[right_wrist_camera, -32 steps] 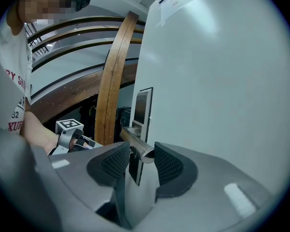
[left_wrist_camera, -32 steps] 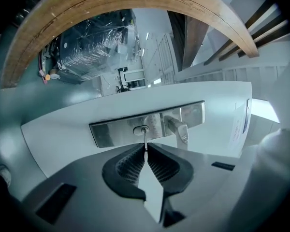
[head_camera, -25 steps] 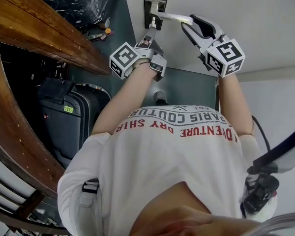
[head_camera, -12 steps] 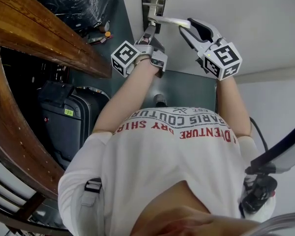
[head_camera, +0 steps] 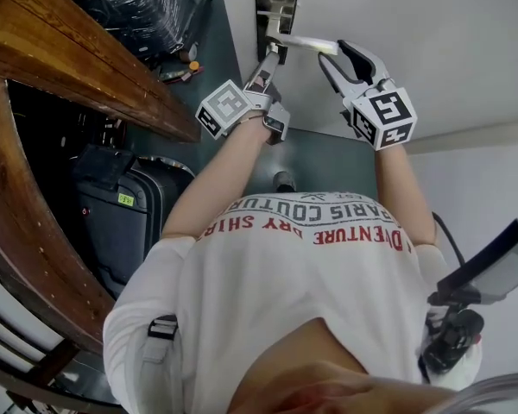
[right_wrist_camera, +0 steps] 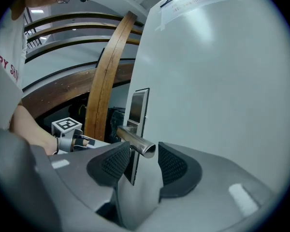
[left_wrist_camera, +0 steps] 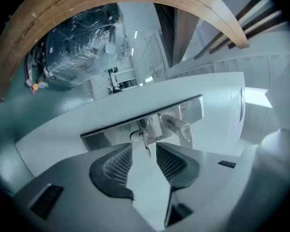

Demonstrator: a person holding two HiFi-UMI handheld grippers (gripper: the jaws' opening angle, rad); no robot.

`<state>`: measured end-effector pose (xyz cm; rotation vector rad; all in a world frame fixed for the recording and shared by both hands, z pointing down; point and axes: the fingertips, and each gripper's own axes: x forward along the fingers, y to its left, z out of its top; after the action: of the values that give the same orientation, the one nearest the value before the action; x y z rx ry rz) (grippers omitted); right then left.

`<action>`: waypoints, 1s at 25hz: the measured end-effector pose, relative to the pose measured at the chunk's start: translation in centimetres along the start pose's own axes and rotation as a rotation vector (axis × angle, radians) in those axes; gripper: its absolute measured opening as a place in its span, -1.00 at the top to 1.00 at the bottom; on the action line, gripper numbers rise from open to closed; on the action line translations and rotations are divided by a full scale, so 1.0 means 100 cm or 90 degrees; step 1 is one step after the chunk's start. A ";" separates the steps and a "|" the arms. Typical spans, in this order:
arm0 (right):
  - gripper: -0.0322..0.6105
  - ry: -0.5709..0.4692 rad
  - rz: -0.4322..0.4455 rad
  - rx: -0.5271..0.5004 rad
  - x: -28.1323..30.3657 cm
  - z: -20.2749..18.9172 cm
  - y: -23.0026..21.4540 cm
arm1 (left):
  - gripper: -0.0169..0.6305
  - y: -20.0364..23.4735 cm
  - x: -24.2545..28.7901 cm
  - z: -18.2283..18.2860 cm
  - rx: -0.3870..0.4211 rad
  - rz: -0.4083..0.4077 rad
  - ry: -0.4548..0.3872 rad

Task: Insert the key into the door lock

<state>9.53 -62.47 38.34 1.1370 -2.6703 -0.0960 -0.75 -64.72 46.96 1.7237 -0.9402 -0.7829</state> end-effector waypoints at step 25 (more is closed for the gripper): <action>0.89 0.043 0.195 0.074 -0.200 0.022 0.289 | 0.94 -0.182 -0.300 -0.137 0.760 -0.126 0.384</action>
<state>2.10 -28.12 36.79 0.7330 -2.7824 0.1491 0.24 -28.61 36.30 2.8628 -0.8372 0.3476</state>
